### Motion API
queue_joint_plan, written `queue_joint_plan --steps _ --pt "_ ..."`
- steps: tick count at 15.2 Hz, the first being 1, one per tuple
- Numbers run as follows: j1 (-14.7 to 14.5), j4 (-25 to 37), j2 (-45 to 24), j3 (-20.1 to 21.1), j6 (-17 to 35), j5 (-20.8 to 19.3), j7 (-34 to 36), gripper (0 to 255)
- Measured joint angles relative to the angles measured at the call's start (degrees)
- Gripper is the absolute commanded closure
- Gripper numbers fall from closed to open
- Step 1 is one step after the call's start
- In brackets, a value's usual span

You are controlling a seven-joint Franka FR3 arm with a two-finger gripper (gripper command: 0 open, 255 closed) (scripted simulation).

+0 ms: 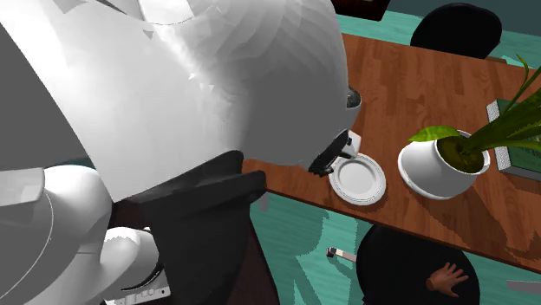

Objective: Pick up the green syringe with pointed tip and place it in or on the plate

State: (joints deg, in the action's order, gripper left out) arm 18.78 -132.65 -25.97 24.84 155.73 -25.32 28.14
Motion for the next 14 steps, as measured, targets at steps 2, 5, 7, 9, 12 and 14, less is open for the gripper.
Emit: queue_joint_plan --steps 2,5,7,9,12,14 --pt "1.33 2.94 -1.46 -0.13 -1.6 0.43 -2.42 255" --pt "3.35 8.02 -4.15 -0.55 -4.12 0.95 -6.24 255" --pt "4.88 11.24 -5.8 -0.79 -5.75 1.31 -8.99 255" --pt "5.56 16.0 -8.13 -0.97 -8.29 1.76 -11.26 255" --pt "6.81 23.62 -12.19 -1.56 -11.86 2.18 -15.13 255" --pt "6.75 25.69 -14.01 -2.08 -12.18 1.92 -15.77 255"
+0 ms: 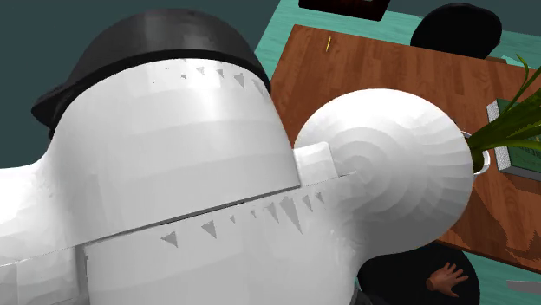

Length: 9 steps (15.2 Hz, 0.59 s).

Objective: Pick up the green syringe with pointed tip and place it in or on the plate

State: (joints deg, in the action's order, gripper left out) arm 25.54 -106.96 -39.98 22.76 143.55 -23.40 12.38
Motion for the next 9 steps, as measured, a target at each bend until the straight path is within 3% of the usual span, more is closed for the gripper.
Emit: queue_joint_plan --steps 9 --pt "-1.77 2.53 -5.85 -2.48 3.39 -2.15 1.0 255"
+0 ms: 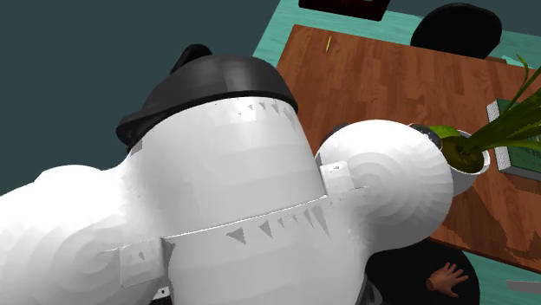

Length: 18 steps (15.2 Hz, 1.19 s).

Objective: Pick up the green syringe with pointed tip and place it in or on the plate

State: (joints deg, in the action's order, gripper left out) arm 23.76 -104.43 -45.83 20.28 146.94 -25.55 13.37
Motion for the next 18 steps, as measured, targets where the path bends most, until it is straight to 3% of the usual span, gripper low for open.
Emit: queue_joint_plan --steps 10,11,18 --pt "-1.01 1.5 -3.11 -1.27 1.73 -0.97 0.59 255" --pt "-1.02 1.5 -3.11 -1.27 1.73 -0.97 0.59 0" --pt "-0.82 0.94 -2.27 -0.97 1.4 -0.76 0.57 0"
